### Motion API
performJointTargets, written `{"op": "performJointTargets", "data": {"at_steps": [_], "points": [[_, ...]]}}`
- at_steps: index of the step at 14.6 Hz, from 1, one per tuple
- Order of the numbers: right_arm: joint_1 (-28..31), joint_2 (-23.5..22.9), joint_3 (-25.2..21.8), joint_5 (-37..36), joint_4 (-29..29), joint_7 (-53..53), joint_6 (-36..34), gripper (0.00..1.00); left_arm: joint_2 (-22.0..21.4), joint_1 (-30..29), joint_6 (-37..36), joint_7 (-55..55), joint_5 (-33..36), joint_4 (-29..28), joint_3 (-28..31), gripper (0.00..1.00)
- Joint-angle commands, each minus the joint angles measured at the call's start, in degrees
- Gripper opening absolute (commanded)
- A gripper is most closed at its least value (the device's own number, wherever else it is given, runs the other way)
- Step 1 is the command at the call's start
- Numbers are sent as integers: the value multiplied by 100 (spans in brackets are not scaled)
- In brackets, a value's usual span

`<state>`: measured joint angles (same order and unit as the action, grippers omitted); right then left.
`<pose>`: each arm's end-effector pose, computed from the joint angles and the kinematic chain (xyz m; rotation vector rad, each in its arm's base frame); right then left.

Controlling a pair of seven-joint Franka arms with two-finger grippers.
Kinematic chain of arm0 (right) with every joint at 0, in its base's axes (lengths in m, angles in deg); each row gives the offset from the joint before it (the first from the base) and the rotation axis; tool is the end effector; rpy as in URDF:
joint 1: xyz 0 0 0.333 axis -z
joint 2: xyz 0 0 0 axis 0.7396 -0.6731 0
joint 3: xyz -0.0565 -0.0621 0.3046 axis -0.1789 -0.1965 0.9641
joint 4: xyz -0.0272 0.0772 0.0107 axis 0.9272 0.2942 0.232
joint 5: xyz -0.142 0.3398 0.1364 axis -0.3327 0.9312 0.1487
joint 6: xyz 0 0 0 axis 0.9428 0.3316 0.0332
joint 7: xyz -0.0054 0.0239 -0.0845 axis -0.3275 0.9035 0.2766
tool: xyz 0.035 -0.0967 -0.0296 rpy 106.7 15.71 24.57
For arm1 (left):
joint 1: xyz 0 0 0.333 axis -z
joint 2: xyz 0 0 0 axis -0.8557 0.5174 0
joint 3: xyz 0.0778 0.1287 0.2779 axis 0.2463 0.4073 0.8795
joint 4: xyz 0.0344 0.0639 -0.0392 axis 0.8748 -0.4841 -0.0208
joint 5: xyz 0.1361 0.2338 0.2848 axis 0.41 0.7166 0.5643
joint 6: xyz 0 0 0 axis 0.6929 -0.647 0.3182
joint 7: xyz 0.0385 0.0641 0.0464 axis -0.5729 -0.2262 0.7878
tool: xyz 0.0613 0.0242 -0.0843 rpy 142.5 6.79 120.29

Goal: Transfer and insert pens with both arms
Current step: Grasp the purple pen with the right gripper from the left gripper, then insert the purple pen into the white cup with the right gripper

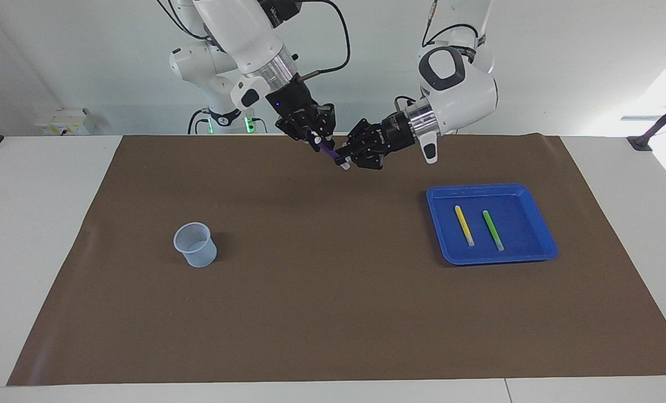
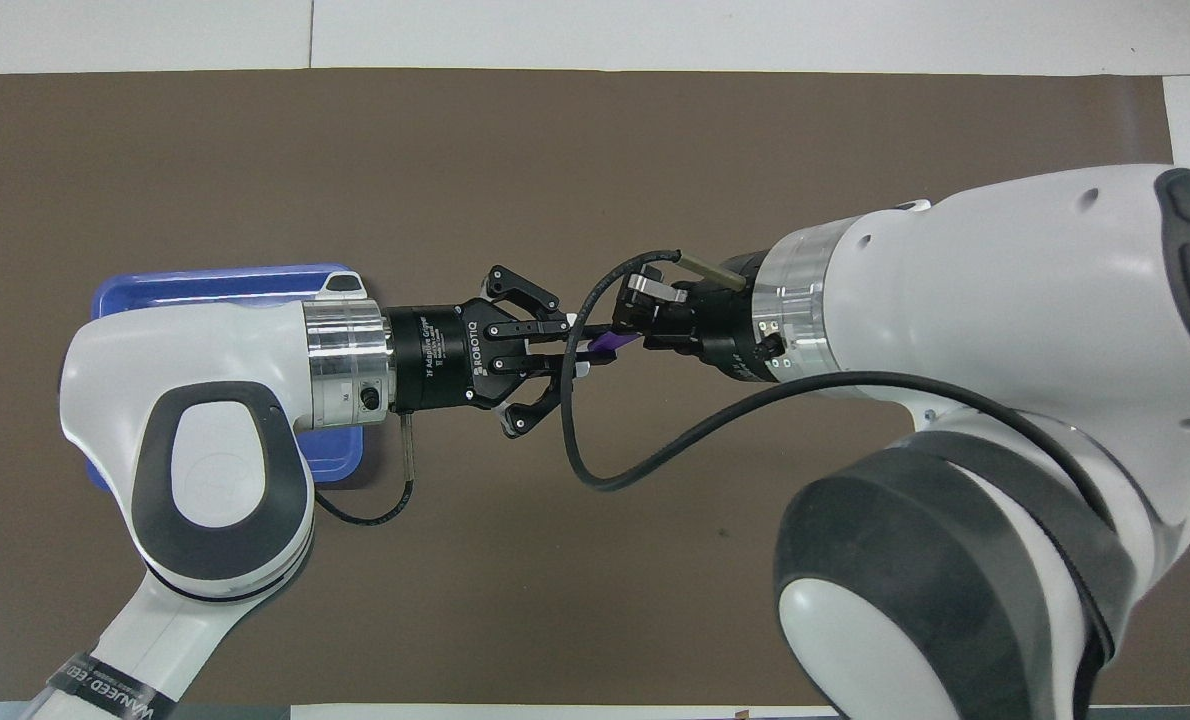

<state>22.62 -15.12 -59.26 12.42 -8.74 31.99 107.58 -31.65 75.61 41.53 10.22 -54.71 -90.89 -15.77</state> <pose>0.5159 0.2860 0.6125 -2.5957 0.4559 -0.0467 0.4774 -0.3103 0.5029 1.4171 1.6056 -0.9779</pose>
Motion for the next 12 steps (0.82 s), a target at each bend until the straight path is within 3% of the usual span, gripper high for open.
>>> {"op": "performJointTargets", "data": {"at_steps": [1, 5, 6, 7, 12], "points": [[3, 112, 20, 55, -137, 2, 137, 0, -204, 90, 153, -116, -230, -219, 53, 0], [82, 68, 11, -129, -93, 64, 146, 0, -204, 151, 215, -169, -221, -219, 61, 0], [82, 68, 11, -191, -84, 64, 146, 0, -204, 160, 267, -387, -230, -202, 53, 72], [82, 68, 11, -270, -84, 64, 146, 0, -204, 169, 433, -415, -230, -210, 44, 100], [361, 112, 2, -824, -198, 597, 137, 0, -204, 292, 593, -407, -221, -219, 62, 100]]}}
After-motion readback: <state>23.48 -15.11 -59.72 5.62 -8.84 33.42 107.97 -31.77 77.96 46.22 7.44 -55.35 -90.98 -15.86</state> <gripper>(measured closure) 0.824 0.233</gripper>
